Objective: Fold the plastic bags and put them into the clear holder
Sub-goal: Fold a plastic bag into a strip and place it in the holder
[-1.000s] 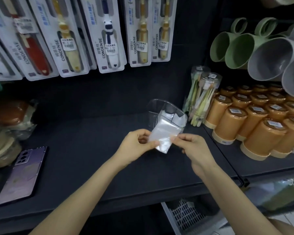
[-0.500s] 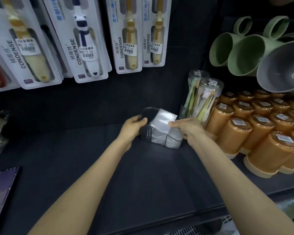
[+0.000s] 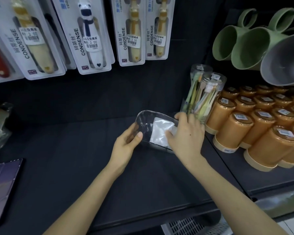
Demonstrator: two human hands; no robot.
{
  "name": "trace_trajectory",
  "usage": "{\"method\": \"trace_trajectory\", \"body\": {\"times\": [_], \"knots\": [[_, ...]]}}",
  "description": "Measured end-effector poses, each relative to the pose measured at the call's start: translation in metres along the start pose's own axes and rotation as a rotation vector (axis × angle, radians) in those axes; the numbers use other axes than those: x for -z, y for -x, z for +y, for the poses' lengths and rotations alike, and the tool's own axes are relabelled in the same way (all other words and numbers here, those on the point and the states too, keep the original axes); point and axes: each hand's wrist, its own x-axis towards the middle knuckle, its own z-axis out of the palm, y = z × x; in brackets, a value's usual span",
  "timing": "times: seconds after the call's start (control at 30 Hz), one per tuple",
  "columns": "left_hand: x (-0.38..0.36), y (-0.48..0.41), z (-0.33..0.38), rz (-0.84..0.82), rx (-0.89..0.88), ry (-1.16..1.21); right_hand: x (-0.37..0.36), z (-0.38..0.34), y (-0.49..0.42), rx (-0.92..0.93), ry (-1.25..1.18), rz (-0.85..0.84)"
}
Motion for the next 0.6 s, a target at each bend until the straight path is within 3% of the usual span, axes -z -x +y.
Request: {"method": "trace_trajectory", "body": {"times": [0.17, 0.43, 0.6], "knots": [[0.005, 0.01, -0.002, -0.015, -0.025, 0.002, 0.007, 0.003, 0.007, 0.207, 0.035, 0.004], [0.01, 0.019, -0.004, -0.048, -0.043, -0.004, -0.006, 0.002, 0.007, 0.244, 0.1, -0.226], [0.011, 0.02, -0.003, -0.051, -0.045, -0.021, 0.004, 0.0, 0.004, 0.197, 0.048, -0.16]]}}
